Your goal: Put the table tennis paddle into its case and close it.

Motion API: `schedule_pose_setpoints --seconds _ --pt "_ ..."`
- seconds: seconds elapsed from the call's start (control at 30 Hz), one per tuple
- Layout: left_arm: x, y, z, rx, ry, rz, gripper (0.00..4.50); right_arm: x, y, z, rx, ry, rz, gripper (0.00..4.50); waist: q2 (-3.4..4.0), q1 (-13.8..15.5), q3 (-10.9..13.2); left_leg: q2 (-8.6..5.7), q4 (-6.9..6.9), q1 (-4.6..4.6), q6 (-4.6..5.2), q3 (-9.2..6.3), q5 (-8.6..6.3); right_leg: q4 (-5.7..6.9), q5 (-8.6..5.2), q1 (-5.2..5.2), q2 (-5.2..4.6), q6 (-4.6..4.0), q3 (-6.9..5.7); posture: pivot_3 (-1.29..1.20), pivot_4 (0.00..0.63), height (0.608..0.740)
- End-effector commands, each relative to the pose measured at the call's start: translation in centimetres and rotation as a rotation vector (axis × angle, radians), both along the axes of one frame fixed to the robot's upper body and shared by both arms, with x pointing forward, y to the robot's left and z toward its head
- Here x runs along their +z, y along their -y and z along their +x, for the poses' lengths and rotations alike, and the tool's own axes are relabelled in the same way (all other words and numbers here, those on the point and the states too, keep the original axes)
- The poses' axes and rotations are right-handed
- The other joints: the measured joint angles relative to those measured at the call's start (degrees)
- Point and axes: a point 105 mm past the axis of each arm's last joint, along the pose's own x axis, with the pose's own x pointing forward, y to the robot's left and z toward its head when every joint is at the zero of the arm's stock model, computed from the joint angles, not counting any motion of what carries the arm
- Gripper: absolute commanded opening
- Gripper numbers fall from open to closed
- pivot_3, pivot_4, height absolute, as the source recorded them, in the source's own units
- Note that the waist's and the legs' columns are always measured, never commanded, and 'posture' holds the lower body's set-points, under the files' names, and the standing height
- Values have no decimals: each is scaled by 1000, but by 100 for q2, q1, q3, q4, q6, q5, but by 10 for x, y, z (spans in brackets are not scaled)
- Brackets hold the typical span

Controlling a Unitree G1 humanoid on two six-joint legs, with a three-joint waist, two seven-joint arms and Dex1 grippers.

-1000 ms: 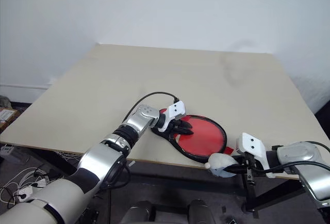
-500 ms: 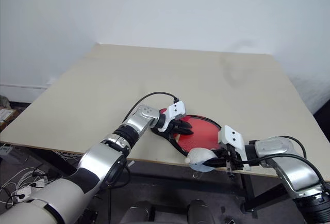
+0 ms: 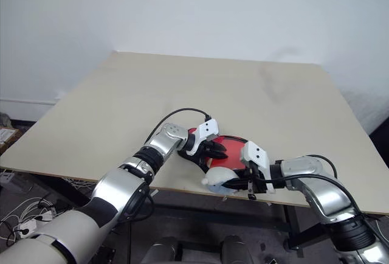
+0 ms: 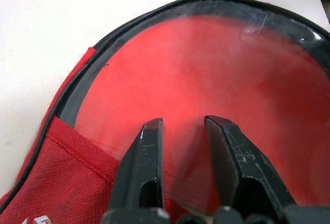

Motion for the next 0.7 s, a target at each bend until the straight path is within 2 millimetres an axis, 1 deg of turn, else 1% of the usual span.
schedule_pose_setpoints --seconds 0.03,0.33,0.7 --pt "-11 -6 -2 10 -25 64 1271 10 -11 6 18 37 35 523 0 1 0 -1 0 0 0 0 0 0 0 0 0 0 0 0 0 740" --pt "-11 -7 -1 16 -23 65 1271 11 -28 24 -16 59 77 523 3 -1 -2 -1 -1 3 1 0 1 7 2 -2 1 2 0 0 0 740" --pt "-10 -8 0 15 -23 65 1271 7 -41 31 -27 64 90 523 5 -6 -3 -1 -1 6 2 -1 1 14 2 -4 3 3 1 0 0 740"
